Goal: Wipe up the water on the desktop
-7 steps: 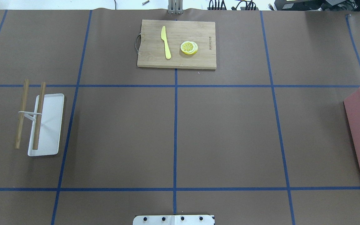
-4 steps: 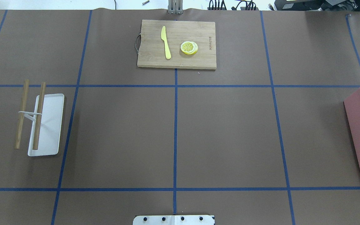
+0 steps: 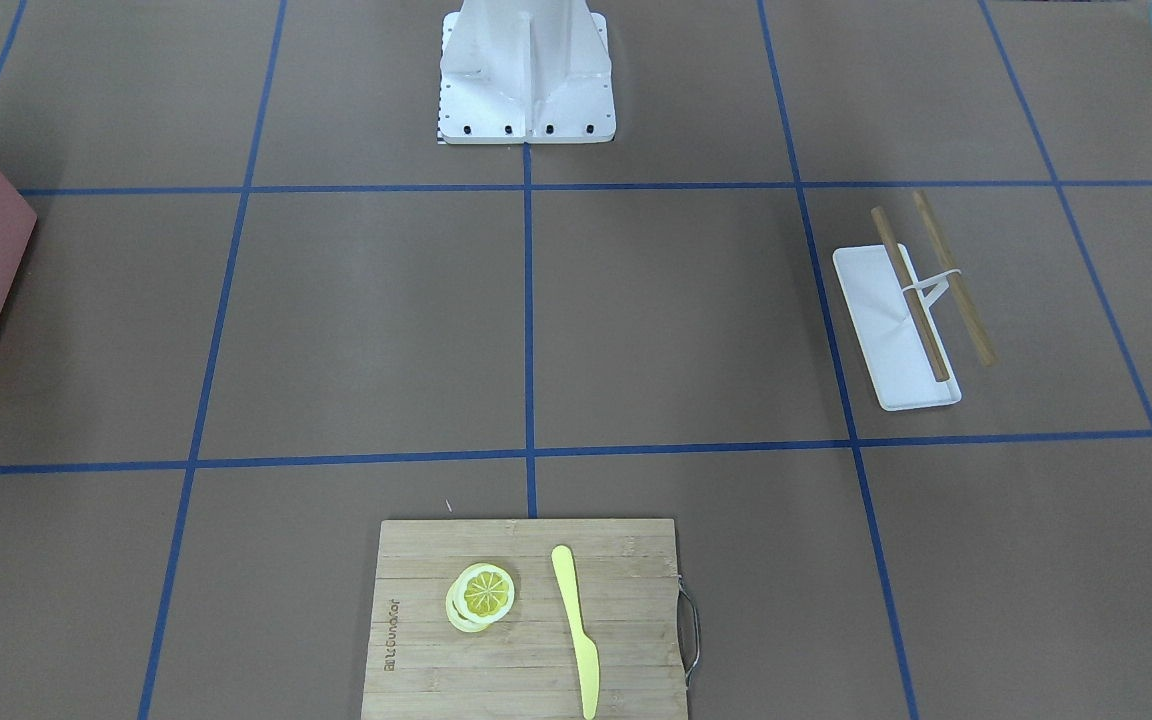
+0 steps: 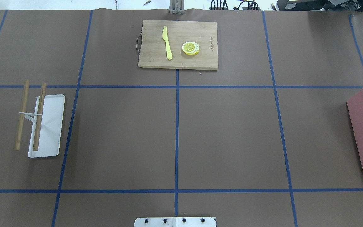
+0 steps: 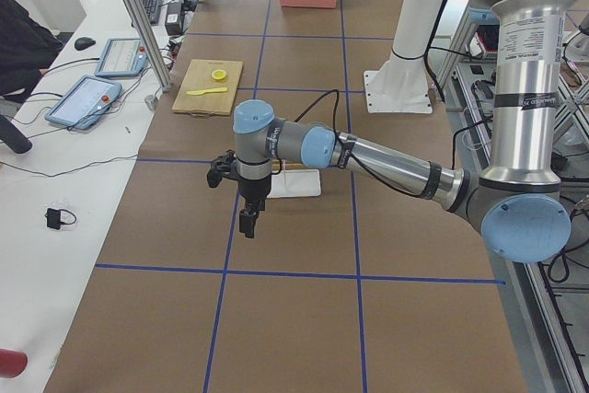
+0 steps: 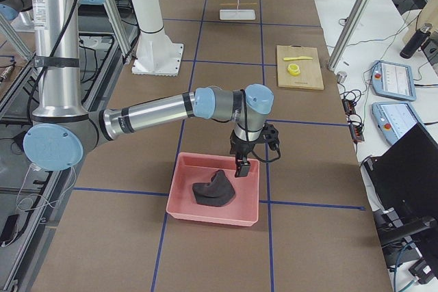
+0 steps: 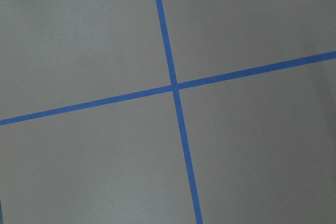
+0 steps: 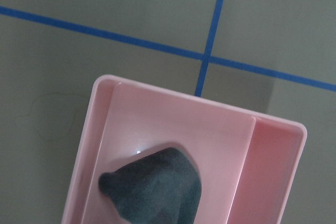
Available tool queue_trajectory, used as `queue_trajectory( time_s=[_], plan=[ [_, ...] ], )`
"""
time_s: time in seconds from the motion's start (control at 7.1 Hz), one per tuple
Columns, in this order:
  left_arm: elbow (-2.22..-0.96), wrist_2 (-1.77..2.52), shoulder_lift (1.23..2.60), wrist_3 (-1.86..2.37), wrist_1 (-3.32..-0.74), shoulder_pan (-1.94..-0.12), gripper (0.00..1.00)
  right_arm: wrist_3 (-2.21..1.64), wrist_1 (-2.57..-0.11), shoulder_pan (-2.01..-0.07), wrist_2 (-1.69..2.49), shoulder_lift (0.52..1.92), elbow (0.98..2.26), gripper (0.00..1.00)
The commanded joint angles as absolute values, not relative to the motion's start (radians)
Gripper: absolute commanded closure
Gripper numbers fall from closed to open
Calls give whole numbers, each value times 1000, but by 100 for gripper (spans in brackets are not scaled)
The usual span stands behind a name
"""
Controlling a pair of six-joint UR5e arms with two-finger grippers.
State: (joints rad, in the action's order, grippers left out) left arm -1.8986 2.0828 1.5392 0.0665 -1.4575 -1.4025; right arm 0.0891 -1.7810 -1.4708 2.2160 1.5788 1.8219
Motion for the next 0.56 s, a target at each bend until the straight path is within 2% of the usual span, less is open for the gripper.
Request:
queue_trajectory(
  time_s=[0.0,0.28,0.42],
  plan=[
    [-1890,2085,1502,-48,-1450,-1466,2,-14,-1614,-1485,2238,1581,1732,0],
    [-1861,2222,1453,-49,-1453,-1549,2,-14,-1531,-1550,2391,1583,1602,0],
    [-1818,2280,1453,-41,-1457,-1571,2,-17,-1529,-1566,2416,1588,1588,0]
  ],
)
